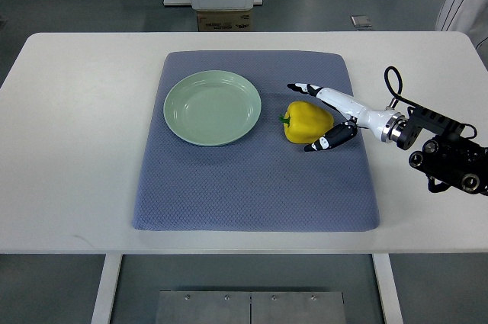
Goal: Place yellow pepper on plate with right hand
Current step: 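Close the right hand fingers around the yellow pepper and lift it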
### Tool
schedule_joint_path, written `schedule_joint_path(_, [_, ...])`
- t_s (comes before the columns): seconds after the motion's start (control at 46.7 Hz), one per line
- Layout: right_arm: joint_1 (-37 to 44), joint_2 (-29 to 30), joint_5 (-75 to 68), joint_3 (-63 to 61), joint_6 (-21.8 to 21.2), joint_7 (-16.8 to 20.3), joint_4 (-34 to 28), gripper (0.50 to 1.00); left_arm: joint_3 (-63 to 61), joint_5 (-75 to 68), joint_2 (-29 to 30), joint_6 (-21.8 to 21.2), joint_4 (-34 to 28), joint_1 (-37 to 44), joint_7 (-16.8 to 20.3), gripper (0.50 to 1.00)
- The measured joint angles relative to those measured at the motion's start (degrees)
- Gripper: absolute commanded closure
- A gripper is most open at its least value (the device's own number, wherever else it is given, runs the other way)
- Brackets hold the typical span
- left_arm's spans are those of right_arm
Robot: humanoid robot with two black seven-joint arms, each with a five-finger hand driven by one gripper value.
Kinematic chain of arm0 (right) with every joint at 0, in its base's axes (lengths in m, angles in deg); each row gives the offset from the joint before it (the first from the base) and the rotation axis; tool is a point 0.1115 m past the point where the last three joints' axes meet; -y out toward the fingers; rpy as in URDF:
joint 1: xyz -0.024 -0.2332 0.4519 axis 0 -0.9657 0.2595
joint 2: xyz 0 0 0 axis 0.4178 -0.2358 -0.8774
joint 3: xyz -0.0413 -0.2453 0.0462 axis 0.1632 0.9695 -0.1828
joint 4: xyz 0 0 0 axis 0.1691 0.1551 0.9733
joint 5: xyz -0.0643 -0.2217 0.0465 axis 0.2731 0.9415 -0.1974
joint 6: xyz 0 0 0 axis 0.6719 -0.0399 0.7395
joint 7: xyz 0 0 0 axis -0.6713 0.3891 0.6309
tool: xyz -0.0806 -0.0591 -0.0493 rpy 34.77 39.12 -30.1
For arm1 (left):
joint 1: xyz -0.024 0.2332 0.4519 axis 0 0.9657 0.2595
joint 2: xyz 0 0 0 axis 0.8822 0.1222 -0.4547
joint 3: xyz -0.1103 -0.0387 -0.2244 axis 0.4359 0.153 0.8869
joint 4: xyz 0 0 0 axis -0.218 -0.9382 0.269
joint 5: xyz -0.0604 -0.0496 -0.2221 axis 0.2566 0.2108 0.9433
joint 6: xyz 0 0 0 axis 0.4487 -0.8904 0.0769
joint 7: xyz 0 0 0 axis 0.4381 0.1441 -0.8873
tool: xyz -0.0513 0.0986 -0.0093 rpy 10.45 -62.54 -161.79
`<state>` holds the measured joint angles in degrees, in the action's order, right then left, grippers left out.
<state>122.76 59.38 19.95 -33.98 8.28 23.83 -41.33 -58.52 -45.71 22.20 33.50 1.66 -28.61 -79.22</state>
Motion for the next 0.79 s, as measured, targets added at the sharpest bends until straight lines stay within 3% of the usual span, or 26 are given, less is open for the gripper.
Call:
schedule_joint_path(0.193, [-0.1,0.4,-0.3,0.4,0.0,0.2,0.0,0.555,0.0,0.0,0.0,0.0,0.0,0.0,0.0,0.500])
schedule_joint_path(0.3, [-0.1,0.8,-0.5,0.3,0.0,0.5,0.0,0.613,0.0,0.0,0.0,0.0,0.0,0.0,0.0,0.500])
schedule_joint_path(0.514, [-0.1,2.1,-0.7,0.2,0.0,0.7,2.1,0.881,0.0,0.0,0.0,0.0,0.0,0.0,0.0,0.500])
schedule_joint_path(0.579, [-0.1,2.2,-0.7,0.2,0.0,0.7,2.8,1.000,0.0,0.0,0.0,0.0,0.0,0.0,0.0,0.500])
schedule_joint_path(0.793, [0.0,2.6,-0.9,-0.1,0.1,1.3,4.1,1.000,0.0,0.0,0.0,0.0,0.0,0.0,0.0,0.500])
